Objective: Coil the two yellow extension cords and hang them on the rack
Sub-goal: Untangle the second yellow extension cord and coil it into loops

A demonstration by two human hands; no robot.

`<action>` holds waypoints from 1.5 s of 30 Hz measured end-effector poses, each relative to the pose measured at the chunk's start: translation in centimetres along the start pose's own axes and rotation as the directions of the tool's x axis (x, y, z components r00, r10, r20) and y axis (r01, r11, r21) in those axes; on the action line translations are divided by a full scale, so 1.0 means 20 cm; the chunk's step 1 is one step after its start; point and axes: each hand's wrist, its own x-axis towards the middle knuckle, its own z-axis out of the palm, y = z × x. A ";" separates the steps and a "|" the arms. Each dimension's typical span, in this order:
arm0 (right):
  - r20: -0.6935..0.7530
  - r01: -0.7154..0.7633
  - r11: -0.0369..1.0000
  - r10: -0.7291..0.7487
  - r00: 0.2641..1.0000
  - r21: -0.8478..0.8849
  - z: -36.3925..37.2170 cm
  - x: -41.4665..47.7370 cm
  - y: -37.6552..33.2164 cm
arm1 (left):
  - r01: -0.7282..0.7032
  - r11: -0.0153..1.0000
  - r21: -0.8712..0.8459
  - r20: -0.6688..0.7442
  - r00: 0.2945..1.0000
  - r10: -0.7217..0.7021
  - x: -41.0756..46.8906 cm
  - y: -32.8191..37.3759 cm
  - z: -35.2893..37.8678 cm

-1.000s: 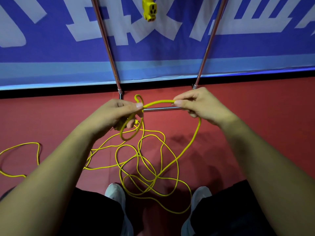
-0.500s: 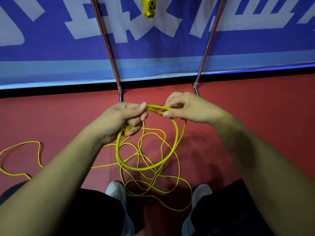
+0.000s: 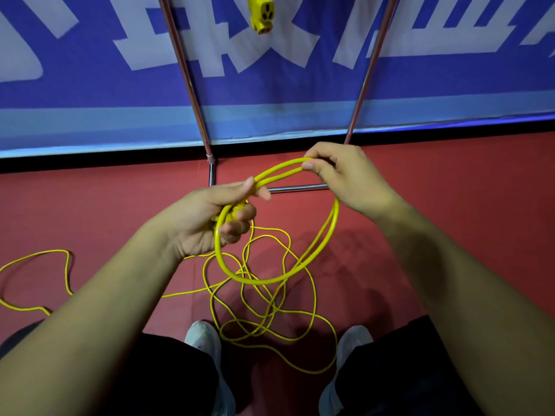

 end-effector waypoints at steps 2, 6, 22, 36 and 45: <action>-0.009 -0.005 1.000 0.005 1.000 0.000 0.00 0.00 0.01 | 0.043 0.993 -0.107 0.061 0.997 -0.037 0.01 0.00 0.00; 0.013 -0.016 1.000 0.016 1.000 0.020 0.01 0.00 0.00 | 0.029 0.991 -0.128 0.084 0.996 -0.018 0.00 0.04 0.00; 0.179 0.075 0.993 -0.091 0.980 0.094 0.09 0.00 -0.11 | 0.088 0.940 0.330 -0.242 0.970 -0.006 -0.01 -0.01 0.07; 0.266 -0.336 0.908 0.398 0.878 -0.249 0.03 -0.01 0.45 | -0.221 0.959 -0.174 -0.010 0.975 0.223 -0.09 0.15 -0.06; 0.123 -0.642 0.702 0.640 0.759 0.307 0.21 -0.12 0.58 | -0.337 0.934 -0.115 -0.083 0.941 0.329 -0.11 0.16 -0.10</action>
